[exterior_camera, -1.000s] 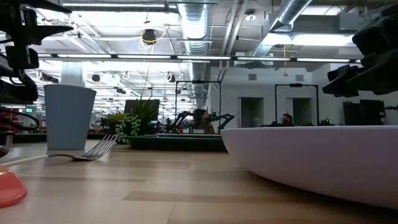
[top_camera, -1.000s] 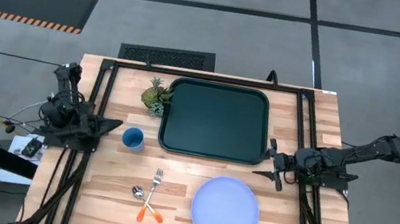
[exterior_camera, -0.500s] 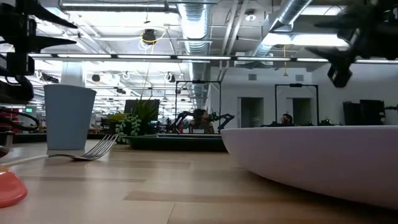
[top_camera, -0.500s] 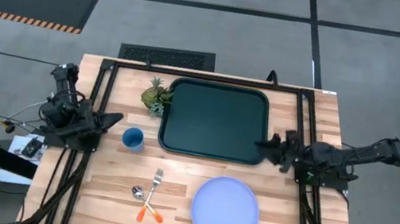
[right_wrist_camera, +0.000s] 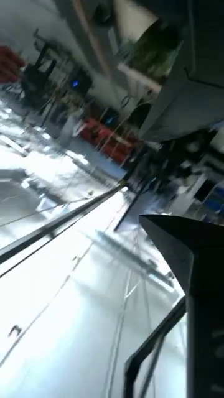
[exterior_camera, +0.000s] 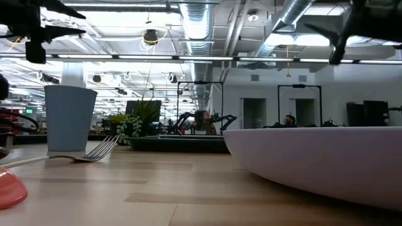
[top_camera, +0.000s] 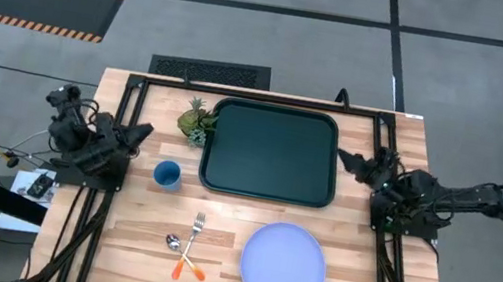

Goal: Pick and place plate/cup/fork/spoon on tray
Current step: Put the violet plate on the black tray

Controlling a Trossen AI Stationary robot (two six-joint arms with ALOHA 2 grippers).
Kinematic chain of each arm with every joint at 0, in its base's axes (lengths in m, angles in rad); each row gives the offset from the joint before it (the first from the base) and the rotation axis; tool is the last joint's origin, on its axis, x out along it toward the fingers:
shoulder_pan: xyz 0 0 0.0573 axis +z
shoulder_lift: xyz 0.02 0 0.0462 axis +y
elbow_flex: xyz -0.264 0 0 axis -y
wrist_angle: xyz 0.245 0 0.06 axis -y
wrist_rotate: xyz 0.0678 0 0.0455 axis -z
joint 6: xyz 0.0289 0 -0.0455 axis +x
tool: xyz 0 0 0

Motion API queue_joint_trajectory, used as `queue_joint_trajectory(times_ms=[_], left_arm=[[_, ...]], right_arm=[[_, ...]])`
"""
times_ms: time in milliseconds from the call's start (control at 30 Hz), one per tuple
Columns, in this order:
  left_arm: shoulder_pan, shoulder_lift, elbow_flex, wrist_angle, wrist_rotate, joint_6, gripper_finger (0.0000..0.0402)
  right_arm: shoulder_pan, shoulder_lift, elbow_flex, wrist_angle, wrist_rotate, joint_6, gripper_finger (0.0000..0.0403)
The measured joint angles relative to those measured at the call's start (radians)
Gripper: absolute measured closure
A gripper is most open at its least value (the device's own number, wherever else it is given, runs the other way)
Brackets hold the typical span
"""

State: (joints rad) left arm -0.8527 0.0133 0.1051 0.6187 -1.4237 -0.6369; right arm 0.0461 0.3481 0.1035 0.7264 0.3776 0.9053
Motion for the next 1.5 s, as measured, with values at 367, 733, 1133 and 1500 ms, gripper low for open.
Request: queue_joint_trajectory(times_ms=[367,733,1133,1500], left_arm=[[0.087,0.000,0.140,0.001,0.078,0.320,0.0256],[0.086,0.000,0.163,-0.063,0.172,0.363,0.0160],[0.086,0.000,0.163,-0.192,0.178,0.326,0.0143],[0.087,0.000,0.163,-0.226,0.158,0.275,0.0143]], right_arm=[[-0.049,0.321,0.640,-1.397,-0.306,-0.051,0.0175],[0.235,0.677,0.745,-1.776,-0.349,0.257,0.0175],[0.449,0.976,0.730,-1.583,-0.366,0.408,0.0121],[0.451,1.208,0.731,-1.476,-0.412,0.346,0.0114]])
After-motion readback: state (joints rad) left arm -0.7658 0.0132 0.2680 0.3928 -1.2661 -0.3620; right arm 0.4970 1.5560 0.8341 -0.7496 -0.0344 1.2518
